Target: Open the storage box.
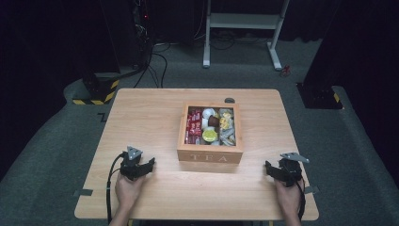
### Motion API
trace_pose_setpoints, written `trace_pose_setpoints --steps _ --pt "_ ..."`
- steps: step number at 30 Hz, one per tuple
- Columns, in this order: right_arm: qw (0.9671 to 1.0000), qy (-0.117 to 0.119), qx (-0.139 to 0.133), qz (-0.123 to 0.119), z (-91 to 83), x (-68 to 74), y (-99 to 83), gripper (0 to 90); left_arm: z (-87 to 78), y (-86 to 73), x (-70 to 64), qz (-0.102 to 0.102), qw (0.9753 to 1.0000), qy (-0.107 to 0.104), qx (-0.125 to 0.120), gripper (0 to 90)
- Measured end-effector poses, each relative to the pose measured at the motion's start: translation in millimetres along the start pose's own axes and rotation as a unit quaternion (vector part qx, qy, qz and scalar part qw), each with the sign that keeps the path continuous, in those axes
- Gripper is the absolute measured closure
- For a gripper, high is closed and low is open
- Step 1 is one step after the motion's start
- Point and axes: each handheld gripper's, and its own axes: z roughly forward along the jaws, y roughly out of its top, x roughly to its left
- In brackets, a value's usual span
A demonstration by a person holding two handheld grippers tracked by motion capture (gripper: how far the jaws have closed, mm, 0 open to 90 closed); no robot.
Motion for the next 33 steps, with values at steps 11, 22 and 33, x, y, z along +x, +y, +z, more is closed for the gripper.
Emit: trace_pose_setpoints --steps 11,22,33 --pt "1.0000 0.000 0.000 0.001 0.0 -0.1 0.0 26.7 0.4 0.3 -0.2 0.005 1.0000 -0.007 0.003 32.3" --pt "1.0000 0.001 0.000 0.002 0.0 -0.3 0.0 27.3 -0.4 -0.1 2.4 -0.005 1.0000 -0.006 -0.001 35.0" --pt "1.0000 -0.002 -0.001 0.004 -0.3 -0.6 -0.1 28.9 -2.9 0.5 1.7 -0.010 0.9998 -0.014 0.006 38.3"
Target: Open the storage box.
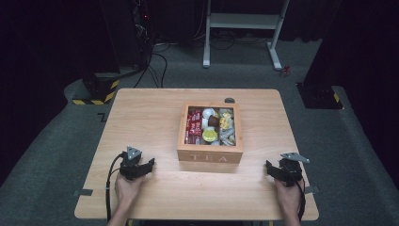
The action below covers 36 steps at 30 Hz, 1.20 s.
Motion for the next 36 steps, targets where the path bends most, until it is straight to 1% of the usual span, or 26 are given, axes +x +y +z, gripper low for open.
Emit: trace_pose_setpoints --steps 4,8,9,10,13,14,16,21,23,24,25,26,28,30,31,33,36 --pt "1.0000 -0.001 -0.001 -0.001 0.0 0.1 -0.1 29.2 -2.0 -0.9 -0.4 0.006 0.9998 -0.017 0.001 39.1" --pt "1.0000 -0.001 -0.001 -0.001 0.0 0.1 -0.2 29.2 -2.8 -2.1 -2.4 0.008 0.9996 -0.029 -0.003 40.5" --pt "1.0000 -0.001 0.000 0.001 -0.1 0.4 -0.1 29.2 -3.4 -2.0 -2.5 0.015 0.9994 -0.030 -0.002 40.7" --pt "1.0000 -0.001 -0.001 -0.001 0.0 0.2 -0.2 29.3 -3.7 -2.1 -3.9 0.014 0.9993 -0.034 -0.003 41.0" --pt "1.0000 -0.001 -0.001 -0.001 0.0 0.1 -0.2 29.3 -4.9 -1.9 -6.3 0.022 0.9990 -0.038 -0.006 41.7" --pt "1.0000 -0.001 -0.001 -0.001 0.0 0.2 -0.2 29.3 -4.9 -2.0 -8.0 0.019 0.9989 -0.041 -0.007 42.0" --pt "1.0000 -0.002 -0.001 -0.001 0.0 0.2 -0.1 29.4 -5.0 -1.9 -10.1 0.020 0.9986 -0.048 -0.010 42.6" --pt "1.0000 -0.002 -0.002 -0.001 0.1 0.2 -0.2 29.4 -5.8 -0.3 -17.2 0.031 0.9975 -0.062 -0.012 44.1" --pt "1.0000 -0.002 -0.001 0.000 0.0 0.4 -0.1 29.4 -7.0 0.5 -19.8 0.038 0.9966 -0.071 -0.016 45.9" --pt "1.0000 -0.002 0.000 0.000 0.0 0.4 -0.1 29.6 -7.1 0.8 -20.9 0.043 0.9957 -0.080 -0.020 47.4" --pt "1.0000 -0.002 -0.001 0.000 -0.1 0.5 -0.1 30.5 -6.6 1.3 -22.2 0.046 0.9947 -0.090 -0.017 47.7" --pt "1.0000 -0.001 -0.002 -0.001 -0.1 0.5 -0.2 31.1 -6.5 1.6 -24.0 0.055 0.9938 -0.095 -0.017 47.8" --pt "1.0000 0.000 -0.003 -0.003 -0.2 0.5 -0.2 31.9 -7.1 1.7 -28.3 0.068 0.9929 -0.097 -0.014 48.1" --pt "1.0000 0.001 -0.004 -0.006 -0.2 0.3 -0.3 32.3 -6.4 2.8 -30.9 0.064 0.9930 -0.099 -0.001 45.6" --pt "1.0000 0.001 -0.004 -0.006 -0.2 0.3 -0.3 32.5 -6.1 3.5 -30.9 0.062 0.9926 -0.104 0.004 45.4" --pt "1.0000 0.002 -0.003 -0.006 -0.3 0.3 -0.3 32.6 -6.2 4.4 -32.6 0.058 0.9918 -0.113 0.004 47.0" --pt "1.0000 0.002 -0.003 -0.006 -0.3 0.3 -0.3 32.6 -6.9 6.2 -36.2 0.061 0.9902 -0.125 0.001 48.6"
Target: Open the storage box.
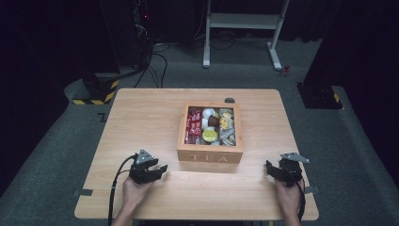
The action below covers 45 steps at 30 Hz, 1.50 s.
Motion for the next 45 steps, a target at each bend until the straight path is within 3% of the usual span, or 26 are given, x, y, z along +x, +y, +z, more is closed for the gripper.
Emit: trace_pose_setpoints --steps 8,14,18,23,30,40,45 --pt "1.0000 0.000 -0.001 0.000 0.1 0.1 0.0 32.6 2.2 9.9 -16.5 0.034 0.9993 -0.017 -0.001 51.3" --pt "1.0000 -0.001 0.000 0.001 -0.1 0.2 0.0 32.6 5.7 14.3 -24.6 0.039 0.9987 -0.031 -0.008 56.6" --pt "1.0000 -0.001 0.000 0.001 -0.1 0.3 0.0 32.6 12.8 18.6 -33.9 0.060 0.9975 -0.037 -0.001 58.6" --pt "1.0000 -0.002 0.000 0.000 -0.1 0.3 0.0 32.6 19.2 26.0 -42.5 0.070 0.9966 -0.044 -0.001 60.7" --pt "1.0000 -0.001 0.000 0.001 -0.1 0.4 0.0 32.5 27.5 31.8 -50.0 0.057 0.9968 -0.055 -0.011 66.4" --pt "1.0000 -0.002 0.000 0.001 0.0 0.7 0.1 32.4 37.7 45.4 -59.0 0.071 0.9956 -0.058 -0.015 73.2" --pt "1.0000 -0.003 0.001 0.003 0.1 1.2 0.4 32.4 47.1 50.2 -65.3 0.064 0.9957 -0.065 -0.017 77.0"
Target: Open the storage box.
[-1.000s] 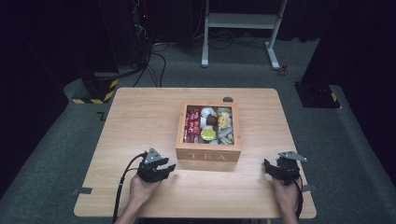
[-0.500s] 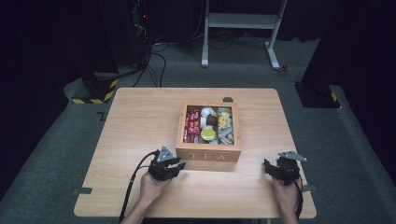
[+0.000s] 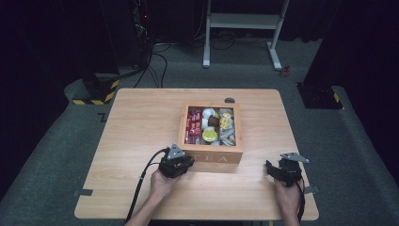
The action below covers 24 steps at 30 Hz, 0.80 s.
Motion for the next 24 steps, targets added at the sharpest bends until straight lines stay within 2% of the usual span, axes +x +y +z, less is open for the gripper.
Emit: trace_pose_setpoints --steps 7,10,13,24 --pt "1.0000 -0.001 -0.001 -0.001 0.2 -0.1 0.0 32.4 2.9 7.9 -2.6 0.004 1.0000 0.002 -0.002 83.7" --pt "1.0000 -0.001 0.000 -0.001 0.2 0.0 0.0 32.4 2.5 9.5 -2.9 0.010 0.9999 0.011 0.001 86.3" --pt "1.0000 -0.001 0.000 -0.001 0.2 0.0 0.0 32.4 1.7 11.5 -2.1 0.006 1.0000 0.007 -0.003 89.9" --pt "1.0000 -0.001 0.000 0.000 0.3 0.1 0.1 32.4 -4.6 20.8 -5.9 0.000 0.9998 0.004 -0.018 90.0"
